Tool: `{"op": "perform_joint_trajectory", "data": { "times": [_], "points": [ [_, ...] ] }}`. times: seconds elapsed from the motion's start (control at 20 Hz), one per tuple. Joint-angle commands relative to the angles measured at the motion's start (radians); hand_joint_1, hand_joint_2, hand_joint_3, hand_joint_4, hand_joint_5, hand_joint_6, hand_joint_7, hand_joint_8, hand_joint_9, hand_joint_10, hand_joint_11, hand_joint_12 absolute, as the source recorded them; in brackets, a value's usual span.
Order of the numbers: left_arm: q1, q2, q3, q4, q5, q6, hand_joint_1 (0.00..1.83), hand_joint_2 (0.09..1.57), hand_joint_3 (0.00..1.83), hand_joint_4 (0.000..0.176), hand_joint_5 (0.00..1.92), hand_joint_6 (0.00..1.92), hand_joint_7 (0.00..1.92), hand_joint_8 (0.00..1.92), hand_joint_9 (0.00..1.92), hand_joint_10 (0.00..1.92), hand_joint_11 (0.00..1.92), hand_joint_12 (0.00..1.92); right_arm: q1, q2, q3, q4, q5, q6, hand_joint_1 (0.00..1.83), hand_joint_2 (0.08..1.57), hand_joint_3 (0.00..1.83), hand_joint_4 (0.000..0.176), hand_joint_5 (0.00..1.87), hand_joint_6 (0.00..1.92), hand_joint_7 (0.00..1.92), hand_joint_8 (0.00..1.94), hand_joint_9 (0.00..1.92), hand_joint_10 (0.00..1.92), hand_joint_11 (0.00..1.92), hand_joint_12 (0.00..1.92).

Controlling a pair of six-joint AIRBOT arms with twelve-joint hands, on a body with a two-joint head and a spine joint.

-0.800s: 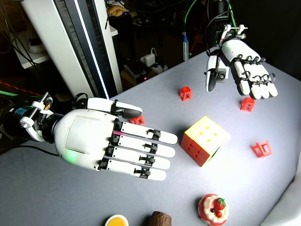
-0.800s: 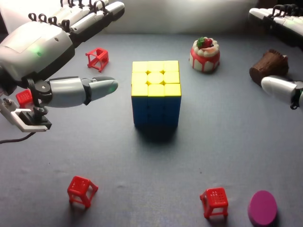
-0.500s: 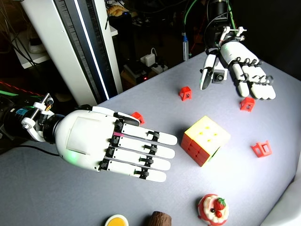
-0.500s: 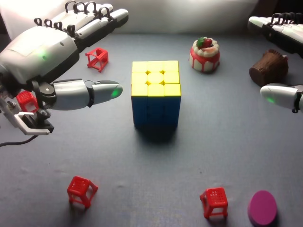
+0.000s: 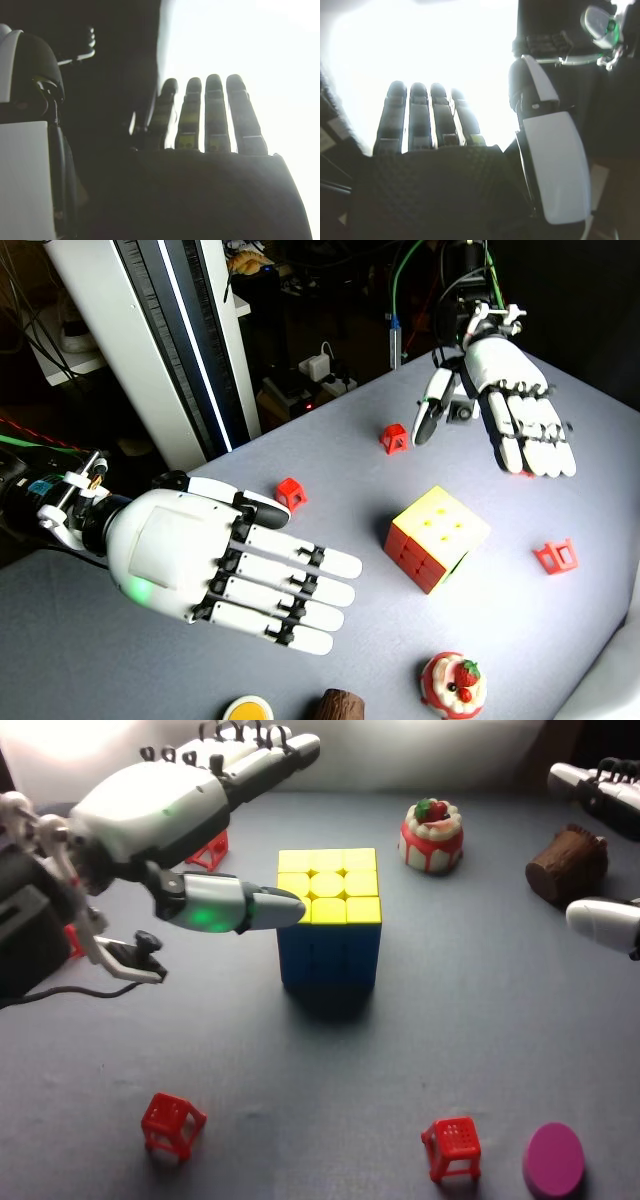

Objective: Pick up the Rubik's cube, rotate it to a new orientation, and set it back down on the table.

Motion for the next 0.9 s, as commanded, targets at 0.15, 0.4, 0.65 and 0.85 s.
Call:
{"op": "perform_joint_trajectory", "data": {
  "times": [0.15, 0.4, 0.65, 0.85],
  "points": [
    [-0.035, -0.046, 0.028, -0.047, -0.003, 0.008, 0.61, 0.94, 0.0, 0.022, 0.0, 0.0, 0.0, 0.0, 0.0, 0.0, 0.0, 0.0, -0.012, 0.002, -0.004, 0.058, 0.148, 0.006, 0.53, 1.29, 0.01, 0.0, 0.0, 0.0, 0.0, 0.0, 0.0, 0.0, 0.0, 0.0],
    [-0.059, -0.1, 0.075, -0.072, 0.091, 0.026, 0.64, 0.87, 0.0, 0.036, 0.0, 0.0, 0.0, 0.0, 0.0, 0.0, 0.0, 0.0, -0.024, -0.003, -0.002, 0.072, 0.149, 0.006, 0.56, 1.3, 0.01, 0.0, 0.0, 0.0, 0.0, 0.0, 0.0, 0.0, 0.0, 0.0],
    [-0.081, -0.131, 0.108, -0.092, 0.182, 0.063, 0.67, 0.83, 0.0, 0.04, 0.0, 0.0, 0.0, 0.0, 0.0, 0.0, 0.0, 0.0, -0.033, -0.01, 0.0, 0.077, 0.148, 0.006, 0.57, 1.31, 0.0, 0.0, 0.0, 0.0, 0.0, 0.0, 0.0, 0.0, 0.0, 0.0],
    [-0.095, -0.133, 0.117, -0.119, 0.233, 0.13, 0.72, 0.86, 0.0, 0.038, 0.0, 0.0, 0.0, 0.0, 0.0, 0.0, 0.0, 0.0, -0.037, -0.015, 0.002, 0.08, 0.147, 0.006, 0.59, 1.31, 0.0, 0.0, 0.0, 0.0, 0.0, 0.0, 0.0, 0.0, 0.0, 0.0]
  ]
}}
